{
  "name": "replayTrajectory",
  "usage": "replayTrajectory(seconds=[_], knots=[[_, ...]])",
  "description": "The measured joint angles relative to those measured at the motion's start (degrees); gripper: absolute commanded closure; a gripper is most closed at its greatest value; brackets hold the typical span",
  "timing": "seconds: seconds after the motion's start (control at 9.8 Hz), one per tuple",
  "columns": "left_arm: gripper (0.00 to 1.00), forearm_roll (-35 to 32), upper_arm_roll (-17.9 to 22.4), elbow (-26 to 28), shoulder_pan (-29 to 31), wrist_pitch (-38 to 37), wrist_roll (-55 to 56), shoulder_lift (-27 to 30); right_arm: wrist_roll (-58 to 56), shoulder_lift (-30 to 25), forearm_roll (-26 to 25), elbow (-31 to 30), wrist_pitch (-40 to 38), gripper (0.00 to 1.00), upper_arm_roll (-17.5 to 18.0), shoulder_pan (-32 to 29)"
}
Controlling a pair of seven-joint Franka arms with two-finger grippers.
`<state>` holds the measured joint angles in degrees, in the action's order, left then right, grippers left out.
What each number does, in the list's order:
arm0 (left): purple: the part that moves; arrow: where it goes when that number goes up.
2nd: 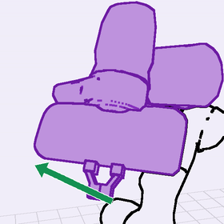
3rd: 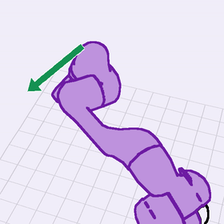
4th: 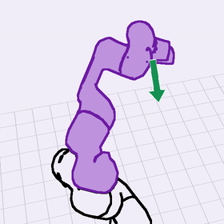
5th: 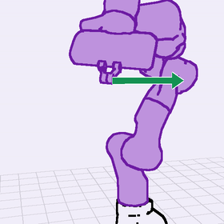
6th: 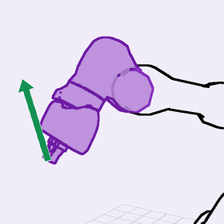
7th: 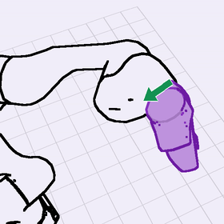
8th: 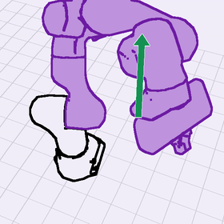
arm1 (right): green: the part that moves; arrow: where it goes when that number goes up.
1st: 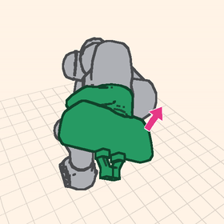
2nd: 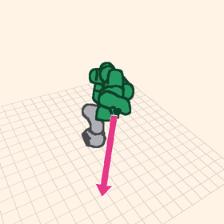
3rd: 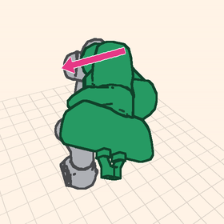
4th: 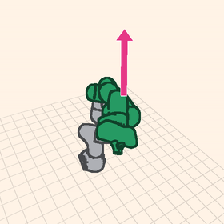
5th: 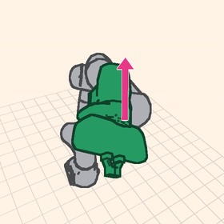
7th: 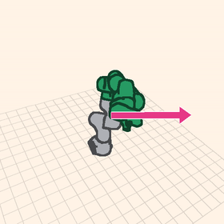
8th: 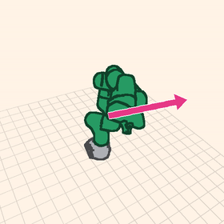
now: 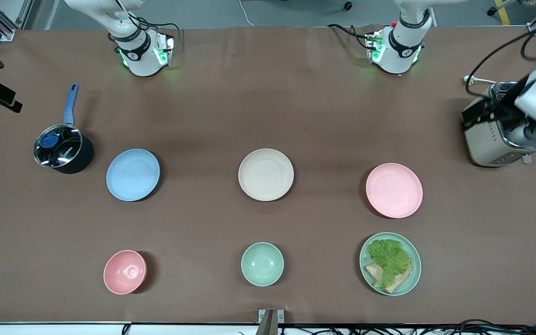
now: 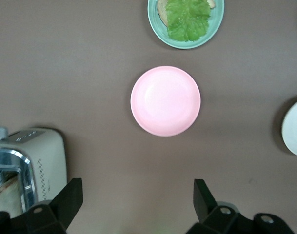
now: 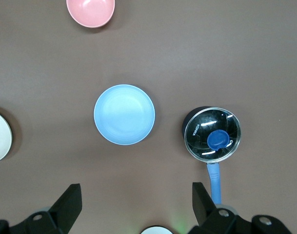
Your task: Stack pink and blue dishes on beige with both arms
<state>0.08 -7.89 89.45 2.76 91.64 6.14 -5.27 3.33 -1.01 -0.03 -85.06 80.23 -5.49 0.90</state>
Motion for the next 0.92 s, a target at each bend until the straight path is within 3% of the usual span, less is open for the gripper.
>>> replayTrajectory(seconds=[0.2,0.51,0.71,0.92], knots=[[0.0,-0.02,0.03,5.65,1.89,10.06,-0.51,-4.31,-0.48,0.83,0.0,-3.41,2.52,0.0,-0.33,-0.7],[0.0,-0.04,0.02,16.7,3.09,25.98,-2.23,-9.2,-3.6,4.23,0.0,-16.22,19.26,0.0,-0.4,-1.05],[0.02,-0.04,-0.02,18.42,4.88,32.4,-6.65,-14.15,-7.63,8.96,0.0,-22.97,30.07,0.0,-0.64,-1.89],[0.15,-0.03,-0.07,18.54,6.01,36.03,-8.89,-18.41,-10.77,13.99,0.11,-25.95,37.7,0.0,-0.79,-2.47]])
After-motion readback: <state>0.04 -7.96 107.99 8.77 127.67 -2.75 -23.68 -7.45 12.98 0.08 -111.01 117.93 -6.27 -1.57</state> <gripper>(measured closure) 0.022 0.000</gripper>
